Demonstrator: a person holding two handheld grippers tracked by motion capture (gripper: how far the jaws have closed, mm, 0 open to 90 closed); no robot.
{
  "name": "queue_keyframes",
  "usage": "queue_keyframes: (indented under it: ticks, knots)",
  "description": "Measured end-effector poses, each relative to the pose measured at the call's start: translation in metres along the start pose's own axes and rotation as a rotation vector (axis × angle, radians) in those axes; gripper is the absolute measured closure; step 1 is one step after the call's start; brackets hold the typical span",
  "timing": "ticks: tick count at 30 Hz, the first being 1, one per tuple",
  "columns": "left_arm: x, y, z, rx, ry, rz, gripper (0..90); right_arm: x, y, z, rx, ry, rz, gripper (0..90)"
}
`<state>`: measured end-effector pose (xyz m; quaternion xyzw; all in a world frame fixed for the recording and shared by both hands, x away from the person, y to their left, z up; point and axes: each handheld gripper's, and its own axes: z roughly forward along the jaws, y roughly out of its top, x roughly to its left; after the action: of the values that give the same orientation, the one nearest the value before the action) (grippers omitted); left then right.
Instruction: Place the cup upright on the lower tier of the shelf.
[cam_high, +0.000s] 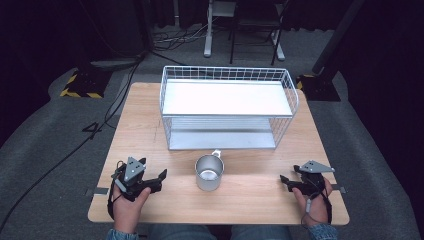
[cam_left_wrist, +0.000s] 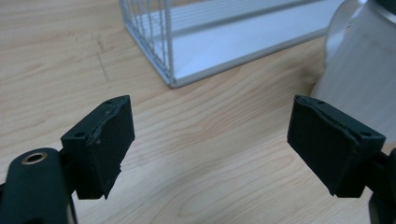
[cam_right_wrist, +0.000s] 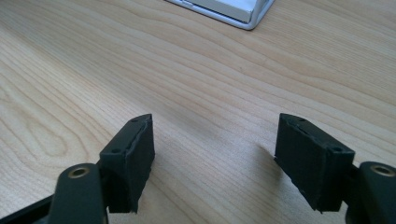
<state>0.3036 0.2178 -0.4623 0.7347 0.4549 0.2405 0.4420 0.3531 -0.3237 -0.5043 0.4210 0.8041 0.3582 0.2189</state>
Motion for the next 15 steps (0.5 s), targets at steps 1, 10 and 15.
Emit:
queue_keyframes:
  ticks: [1, 10, 15]
  knots:
    - [-0.003, 0.002, -0.002, -0.018, -0.013, 0.009, 15.4, 0.000, 0.000, 0.000, 0.000, 0.000, 0.000, 28.4]
    - [-0.023, 0.006, -0.010, -0.076, -0.045, 0.032, 15.4, 0.000, 0.000, 0.000, -0.001, -0.001, -0.003, 28.4]
    - [-0.036, 0.010, -0.014, -0.096, -0.073, 0.044, 15.4, 0.000, 0.000, 0.000, -0.001, -0.002, -0.004, 28.4]
